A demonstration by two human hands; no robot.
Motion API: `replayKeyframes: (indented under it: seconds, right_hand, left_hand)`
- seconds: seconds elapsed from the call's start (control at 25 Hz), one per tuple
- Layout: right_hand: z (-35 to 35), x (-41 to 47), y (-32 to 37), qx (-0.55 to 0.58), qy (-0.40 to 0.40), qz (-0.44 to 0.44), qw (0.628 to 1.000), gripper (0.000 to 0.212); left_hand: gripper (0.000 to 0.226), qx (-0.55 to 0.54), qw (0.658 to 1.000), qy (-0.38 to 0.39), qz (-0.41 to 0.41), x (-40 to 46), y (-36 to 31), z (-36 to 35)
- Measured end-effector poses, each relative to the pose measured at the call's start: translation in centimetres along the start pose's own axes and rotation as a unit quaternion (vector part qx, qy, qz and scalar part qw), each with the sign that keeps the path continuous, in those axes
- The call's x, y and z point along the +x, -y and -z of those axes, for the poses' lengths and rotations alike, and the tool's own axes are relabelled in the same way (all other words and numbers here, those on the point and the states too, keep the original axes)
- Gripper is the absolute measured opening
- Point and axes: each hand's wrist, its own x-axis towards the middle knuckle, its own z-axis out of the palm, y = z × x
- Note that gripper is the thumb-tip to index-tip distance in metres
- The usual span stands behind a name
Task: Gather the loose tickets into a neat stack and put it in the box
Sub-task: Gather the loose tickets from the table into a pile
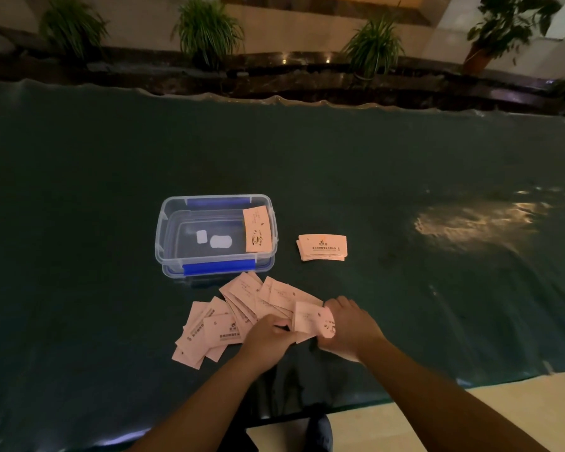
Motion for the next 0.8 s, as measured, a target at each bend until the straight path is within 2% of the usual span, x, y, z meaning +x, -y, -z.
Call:
replayKeyframes:
  seconds: [0.08,0.2,0.4,0.48,0.56,0.72,0.8]
  right_hand:
    - [0.6,0.7,0.7,0.033,-0.014,-0.018,0.999,0.078]
    - [1.5,2.3,2.1,0.057,-0.024,-0.035,0.997,0.078]
    - [1.9,4.3,4.3,0.052,-0.012,-0.036,0.998,0.089]
    - [1.8,4.8,4.8,0.073,0.000,-0.034,0.997,0.100]
    - [1.8,5.2,5.4,0.085,0.029,-0.020,0.996,0.104]
    - [1.9,5.6,5.3,0.094,0.033,-0.015,0.995,0.082]
    - [2.0,5.4,4.8,0.088,0.043,-0.010,0.995,0.083]
  left_hand:
    - [0.011,-0.005,1.000,-0.007,0.004,-0.1,0.0,0.5]
    - [0.027,-0.044,0.998,-0.008,0.038,-0.4,-0.3,1.2]
    - [0.034,-0.093,0.992,-0.011,0.079,-1.3,-0.6,2.1]
    - [0.030,-0.100,0.991,-0.017,0.088,-1.4,-0.6,2.1]
    - [0.015,-0.108,0.990,-0.020,0.087,-1.5,-0.4,2.1]
    - [0.017,-0.128,0.987,-0.002,0.097,-2.0,-0.2,2.1]
    - [0.021,-0.156,0.982,-0.004,0.102,-2.1,-0.5,1.8]
